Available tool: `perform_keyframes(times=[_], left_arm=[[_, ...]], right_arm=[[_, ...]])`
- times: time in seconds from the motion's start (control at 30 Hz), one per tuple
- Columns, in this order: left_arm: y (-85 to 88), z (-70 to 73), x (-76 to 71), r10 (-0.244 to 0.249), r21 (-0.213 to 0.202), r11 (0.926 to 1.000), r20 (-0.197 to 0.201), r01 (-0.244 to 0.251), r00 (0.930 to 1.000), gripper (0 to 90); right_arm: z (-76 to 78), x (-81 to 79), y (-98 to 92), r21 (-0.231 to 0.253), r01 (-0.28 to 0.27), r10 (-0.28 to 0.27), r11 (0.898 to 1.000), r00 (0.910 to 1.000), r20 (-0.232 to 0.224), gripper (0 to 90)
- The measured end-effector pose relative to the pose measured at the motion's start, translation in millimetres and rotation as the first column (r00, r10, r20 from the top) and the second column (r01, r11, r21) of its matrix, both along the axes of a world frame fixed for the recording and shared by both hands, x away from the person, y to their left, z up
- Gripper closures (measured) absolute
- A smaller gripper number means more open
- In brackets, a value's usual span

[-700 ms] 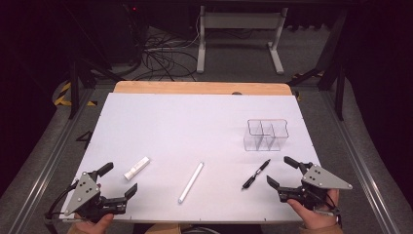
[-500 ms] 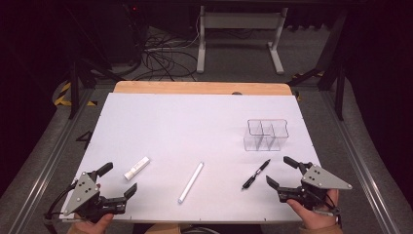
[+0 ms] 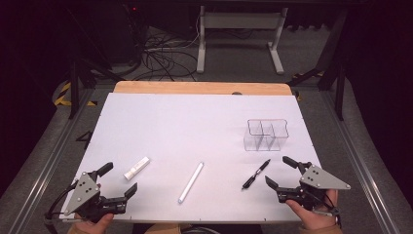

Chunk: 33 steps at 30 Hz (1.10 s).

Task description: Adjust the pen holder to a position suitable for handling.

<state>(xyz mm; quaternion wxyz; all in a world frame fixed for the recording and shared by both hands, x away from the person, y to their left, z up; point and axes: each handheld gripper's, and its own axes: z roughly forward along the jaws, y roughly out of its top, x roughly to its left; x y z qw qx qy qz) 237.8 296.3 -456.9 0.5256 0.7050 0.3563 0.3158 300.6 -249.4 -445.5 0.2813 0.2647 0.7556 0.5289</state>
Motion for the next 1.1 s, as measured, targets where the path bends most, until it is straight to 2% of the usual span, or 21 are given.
perform_keyframes(times=[0.17,0.3,0.43,0.73,0.97,1.1], left_arm=[[-0.1,0.1,-0.2,0.002,-0.005,1.0,0.0,-0.002,1.0,3.2],[0.7,0.0,0.4,0.0,-0.009,1.0,-0.003,-0.001,1.0,3.3],[1.4,0.3,0.3,0.002,-0.009,1.0,-0.002,-0.002,1.0,3.3],[1.4,-0.1,0.6,0.0,-0.01,0.9999,-0.005,0.0,1.0,3.4],[1.2,-0.3,0.7,0.001,-0.01,0.9999,-0.004,-0.001,1.0,3.4],[0.8,-0.3,0.3,0.002,-0.012,0.9999,-0.005,-0.002,1.0,3.4]], right_arm=[[1.1,0.5,0.7,-0.007,-0.002,0.002,1.0,1.0,-0.005,16.6],[7.6,5.1,3.1,-0.017,-0.003,0.003,1.0,0.9999,-0.013,16.5],[17.7,14.7,4.8,-0.056,-0.007,0.005,0.998,0.9996,-0.028,16.3],[30.3,28.0,7.9,-0.055,-0.015,0.014,0.998,0.9997,-0.021,15.6],[31.9,27.2,6.1,-0.048,-0.014,0.013,0.999,0.9999,-0.006,12.4],[33.0,30.3,5.5,-0.082,-0.022,0.018,0.996,0.9985,-0.052,11.0]])
